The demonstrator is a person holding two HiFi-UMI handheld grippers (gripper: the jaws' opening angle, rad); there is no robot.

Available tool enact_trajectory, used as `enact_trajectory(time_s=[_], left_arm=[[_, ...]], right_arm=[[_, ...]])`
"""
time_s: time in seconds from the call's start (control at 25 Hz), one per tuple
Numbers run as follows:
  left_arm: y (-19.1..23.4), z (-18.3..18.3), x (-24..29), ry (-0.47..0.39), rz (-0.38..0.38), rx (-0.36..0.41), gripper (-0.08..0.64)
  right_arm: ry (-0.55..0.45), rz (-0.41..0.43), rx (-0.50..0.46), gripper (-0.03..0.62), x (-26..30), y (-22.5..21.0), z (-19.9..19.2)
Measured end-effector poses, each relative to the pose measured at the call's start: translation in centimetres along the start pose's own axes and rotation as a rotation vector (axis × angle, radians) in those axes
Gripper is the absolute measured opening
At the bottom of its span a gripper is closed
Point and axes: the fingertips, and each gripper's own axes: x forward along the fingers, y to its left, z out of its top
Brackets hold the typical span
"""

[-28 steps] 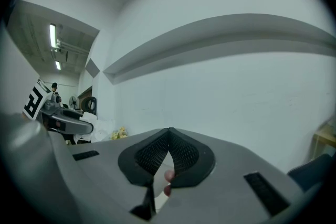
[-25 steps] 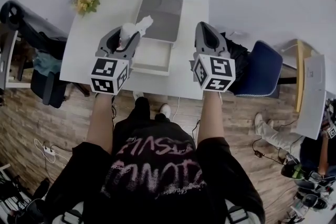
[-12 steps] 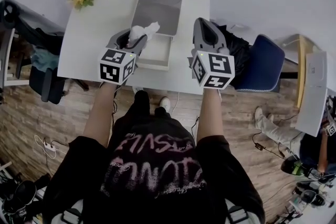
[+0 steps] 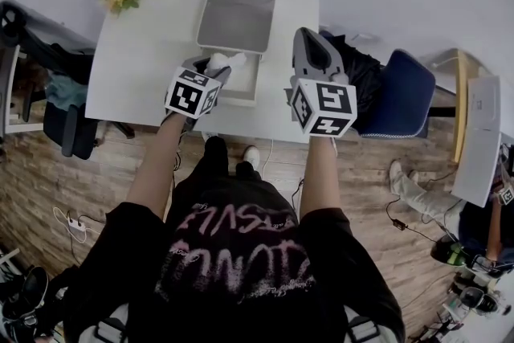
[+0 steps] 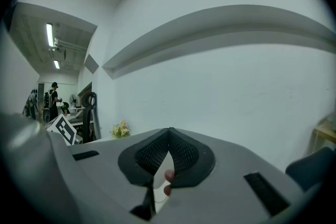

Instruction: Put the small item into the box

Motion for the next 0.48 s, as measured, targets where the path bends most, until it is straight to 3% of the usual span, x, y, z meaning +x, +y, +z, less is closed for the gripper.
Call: enact_trajectory(time_s=[0.48], left_arm=[[-1.0, -4.1, 3.5, 0.214, -0.060, 0.056, 0.184]], right_arm=[[0.021, -0.011, 0.008, 0.011, 0.2, -0.8, -0.8]])
